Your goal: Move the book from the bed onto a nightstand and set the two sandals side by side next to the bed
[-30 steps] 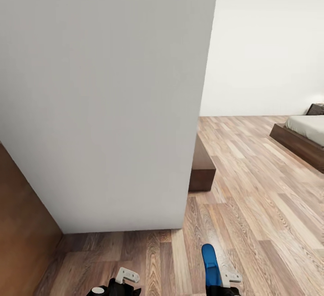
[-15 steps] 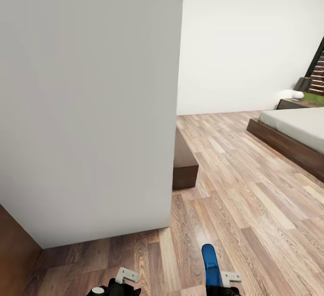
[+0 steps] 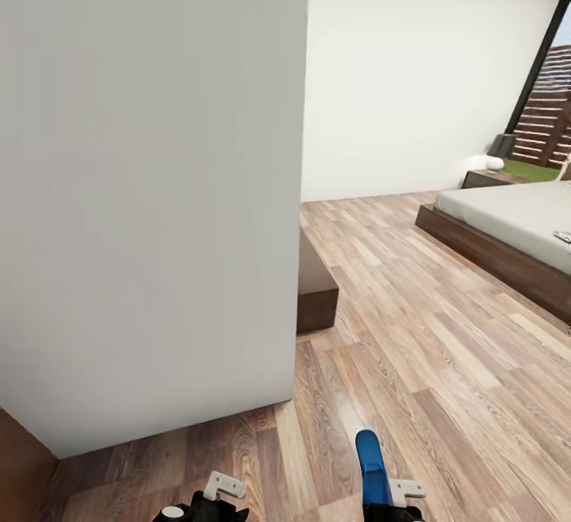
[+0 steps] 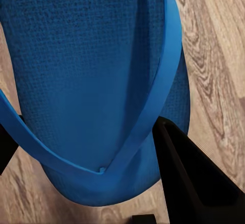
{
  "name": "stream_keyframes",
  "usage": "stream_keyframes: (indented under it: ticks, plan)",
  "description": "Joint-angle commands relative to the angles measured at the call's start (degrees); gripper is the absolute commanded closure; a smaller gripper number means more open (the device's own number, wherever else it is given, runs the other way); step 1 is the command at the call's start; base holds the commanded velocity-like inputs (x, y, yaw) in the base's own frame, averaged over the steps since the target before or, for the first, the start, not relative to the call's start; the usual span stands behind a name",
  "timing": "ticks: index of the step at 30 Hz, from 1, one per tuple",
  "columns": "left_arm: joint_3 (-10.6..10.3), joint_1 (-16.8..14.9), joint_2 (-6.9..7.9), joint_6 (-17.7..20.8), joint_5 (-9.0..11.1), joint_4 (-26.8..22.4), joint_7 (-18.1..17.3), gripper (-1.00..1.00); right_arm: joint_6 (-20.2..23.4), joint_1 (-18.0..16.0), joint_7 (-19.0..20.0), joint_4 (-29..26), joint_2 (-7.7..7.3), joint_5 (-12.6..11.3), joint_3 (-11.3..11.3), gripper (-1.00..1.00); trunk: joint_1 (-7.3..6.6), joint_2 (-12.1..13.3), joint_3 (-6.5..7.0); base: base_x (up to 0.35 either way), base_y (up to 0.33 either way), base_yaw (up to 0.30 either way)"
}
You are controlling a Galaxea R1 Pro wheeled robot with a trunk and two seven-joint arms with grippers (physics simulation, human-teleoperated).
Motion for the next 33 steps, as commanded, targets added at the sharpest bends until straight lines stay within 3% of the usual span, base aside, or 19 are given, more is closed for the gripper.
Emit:
stream_keyframes:
  ticks: [1,21,33]
  plan:
    - [0.0,0.0,0.01,0.0,-0.4,-0.1,-0.1,-1.0,-0.1,0.0,-0.1,0.0,0.05,-0.1,-0.4,1.0,0.0,0.0,-0.05,0.0,0.158,-0.202]
    - [0.0,0.0,0.02,-0.1,-0.4,-0.1,0.0,-1.0,-0.1,0.0,-0.1,0.0,0.02,-0.1,-0.4,1.0,0.0,0.0,-0.05,0.01,0.068,-0.259]
    - [0.0,0.0,0.01,0.0,-0.4,-0.1,0.0,-1.0,-0.1,-0.1,-0.1,0.0,-0.02,-0.1,-0.4,1.0,0.0,0.0,-0.05,0.017,0.101,-0.061]
